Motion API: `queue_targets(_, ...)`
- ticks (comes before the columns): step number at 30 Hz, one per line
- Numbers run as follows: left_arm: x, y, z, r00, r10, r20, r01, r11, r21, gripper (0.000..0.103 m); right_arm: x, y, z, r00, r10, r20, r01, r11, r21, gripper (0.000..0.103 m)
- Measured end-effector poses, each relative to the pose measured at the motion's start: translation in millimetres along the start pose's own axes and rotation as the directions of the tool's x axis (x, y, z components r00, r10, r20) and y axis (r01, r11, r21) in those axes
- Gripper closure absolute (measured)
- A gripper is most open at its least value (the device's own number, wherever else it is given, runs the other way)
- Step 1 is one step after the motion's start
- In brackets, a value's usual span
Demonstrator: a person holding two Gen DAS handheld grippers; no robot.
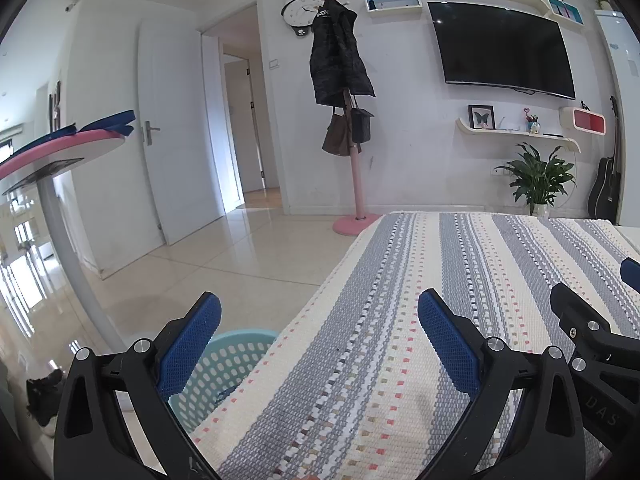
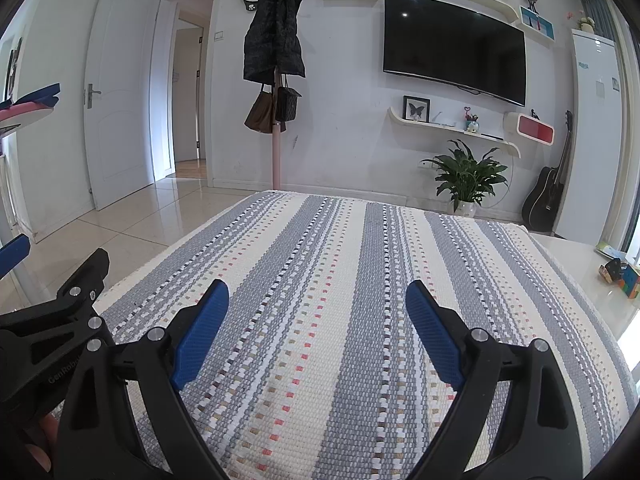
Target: Collect trash
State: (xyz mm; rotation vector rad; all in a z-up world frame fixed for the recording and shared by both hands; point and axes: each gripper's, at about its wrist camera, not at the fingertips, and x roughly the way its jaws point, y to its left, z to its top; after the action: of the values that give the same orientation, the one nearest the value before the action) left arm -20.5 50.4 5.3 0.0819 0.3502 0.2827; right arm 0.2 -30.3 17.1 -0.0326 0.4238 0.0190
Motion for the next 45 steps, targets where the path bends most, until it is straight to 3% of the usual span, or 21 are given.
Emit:
queue_targets(35,-0.1,0.8,-0.8,1.000,0.001,0.006,-0.001,1.000,0.005,0.007,0.9,-2.3,-0.8,1.000,-0.003,-0.004,0.003,1.000,0.018,0.015)
queue_targets(40,4.8,1.9,-3.3,0.999,-0.022,-0.045,0.022,1.000,-0.008,0.007,1.3,-2.0,-0.9,1.000,-0.005,-0.006,0.005,1.000,0.026,0.015)
queue_targets(45,9.3,2.8,-4.2,0.998,0.001,-0.069,-0.002,1.000,-0.016,0.008,1.3,-1.8,-0.5,1.000,-0.006,-0.007,0.006,0.999,0.035,0.015)
